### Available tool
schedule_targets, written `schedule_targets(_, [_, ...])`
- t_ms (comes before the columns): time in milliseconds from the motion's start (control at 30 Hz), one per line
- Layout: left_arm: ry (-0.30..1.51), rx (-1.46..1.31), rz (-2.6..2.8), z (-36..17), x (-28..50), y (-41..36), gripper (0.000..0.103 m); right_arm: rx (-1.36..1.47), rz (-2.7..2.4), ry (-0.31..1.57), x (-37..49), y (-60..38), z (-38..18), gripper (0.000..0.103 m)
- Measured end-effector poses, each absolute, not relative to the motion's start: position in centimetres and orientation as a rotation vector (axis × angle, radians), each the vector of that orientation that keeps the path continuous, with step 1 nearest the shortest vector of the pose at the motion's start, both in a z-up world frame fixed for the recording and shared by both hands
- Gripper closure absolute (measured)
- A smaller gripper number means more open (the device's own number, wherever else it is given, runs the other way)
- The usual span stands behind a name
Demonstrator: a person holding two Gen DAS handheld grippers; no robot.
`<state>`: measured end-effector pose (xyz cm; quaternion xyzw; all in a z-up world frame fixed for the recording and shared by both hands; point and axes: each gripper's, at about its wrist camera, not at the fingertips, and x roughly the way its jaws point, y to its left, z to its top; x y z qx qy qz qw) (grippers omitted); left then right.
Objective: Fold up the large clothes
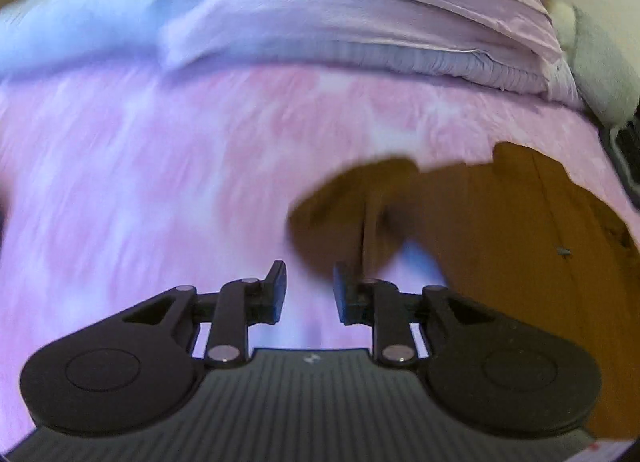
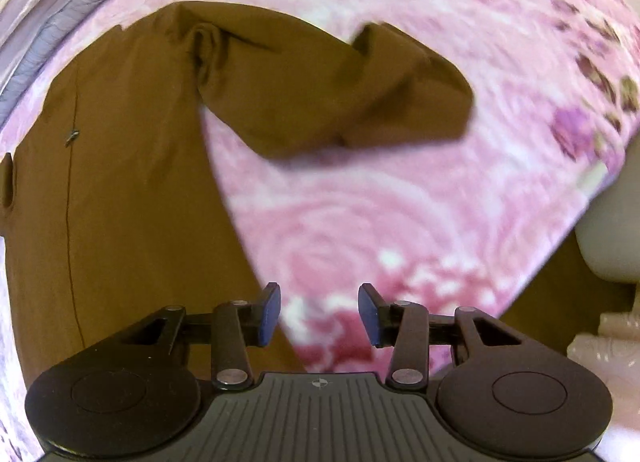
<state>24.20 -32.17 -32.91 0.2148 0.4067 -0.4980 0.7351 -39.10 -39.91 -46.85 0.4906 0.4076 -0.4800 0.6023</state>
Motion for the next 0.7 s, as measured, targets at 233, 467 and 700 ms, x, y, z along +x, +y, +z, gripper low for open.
schedule_targets(233, [0.922,0.763,-1.174,-39.6,26.1,-43.8,0.067,1.104,-1.109,1.012,-36.7,-40.5,-48.0,0.063])
schedule_targets(467, [0.868,0.620,-1.091,-35.6,26.3,-38.2,0.101,1.128,-1.149,1.031,-36.8,-40.4,-48.4,0.063])
schedule_targets(700, [0.880,0.417,-0.523,-27.6,29.7,-27.7,0.093,1.121,-1.111,1.034,-35.0,-41.2,-49.1,0.063])
